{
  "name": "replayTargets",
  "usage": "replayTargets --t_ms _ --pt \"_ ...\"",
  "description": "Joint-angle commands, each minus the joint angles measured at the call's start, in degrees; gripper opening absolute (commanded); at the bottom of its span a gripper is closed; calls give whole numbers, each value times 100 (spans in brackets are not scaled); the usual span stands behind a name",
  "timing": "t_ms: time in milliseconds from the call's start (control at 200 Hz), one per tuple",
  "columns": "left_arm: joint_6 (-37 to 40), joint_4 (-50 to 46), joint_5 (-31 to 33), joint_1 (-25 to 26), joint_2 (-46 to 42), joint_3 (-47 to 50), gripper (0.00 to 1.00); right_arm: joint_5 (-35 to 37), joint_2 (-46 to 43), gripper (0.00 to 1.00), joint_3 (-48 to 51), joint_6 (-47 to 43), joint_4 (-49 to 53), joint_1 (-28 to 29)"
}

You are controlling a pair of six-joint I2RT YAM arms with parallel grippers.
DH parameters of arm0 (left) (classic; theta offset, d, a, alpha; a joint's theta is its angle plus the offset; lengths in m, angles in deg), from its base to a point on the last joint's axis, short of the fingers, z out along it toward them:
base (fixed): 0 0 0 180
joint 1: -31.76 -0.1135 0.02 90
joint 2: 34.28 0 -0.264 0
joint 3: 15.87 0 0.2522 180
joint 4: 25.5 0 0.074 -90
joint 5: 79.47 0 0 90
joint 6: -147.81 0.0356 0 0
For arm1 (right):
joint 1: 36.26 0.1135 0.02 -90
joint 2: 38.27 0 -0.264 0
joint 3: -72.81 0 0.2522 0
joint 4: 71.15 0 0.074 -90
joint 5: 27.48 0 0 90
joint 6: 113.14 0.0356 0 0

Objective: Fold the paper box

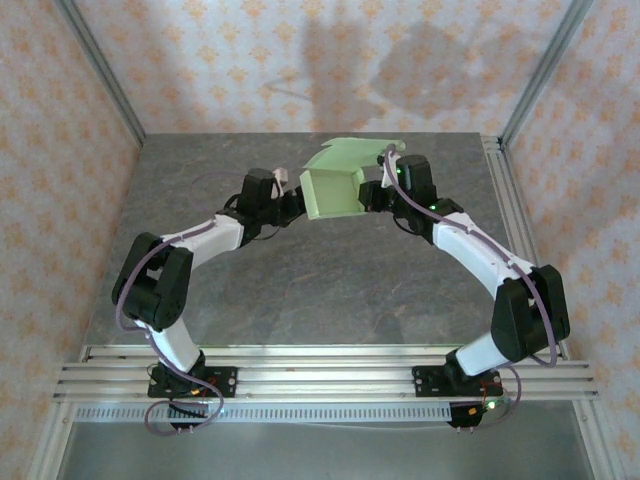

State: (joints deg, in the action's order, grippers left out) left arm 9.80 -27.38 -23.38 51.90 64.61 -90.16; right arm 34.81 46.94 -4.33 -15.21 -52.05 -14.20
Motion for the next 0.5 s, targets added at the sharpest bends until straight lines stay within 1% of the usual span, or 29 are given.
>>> replayTargets --t_ms 0,275,496 --pt "-57 306 -264 84 101 -302 76 -272 -184 12 103 101 -310 0" --pt "-150 253 -395 334 230 -652 76 -271 -145 11 110 130 -433 74" --pt "-383 473 -501 518 418 -800 76 -231 -82 11 77 183 -623 164"
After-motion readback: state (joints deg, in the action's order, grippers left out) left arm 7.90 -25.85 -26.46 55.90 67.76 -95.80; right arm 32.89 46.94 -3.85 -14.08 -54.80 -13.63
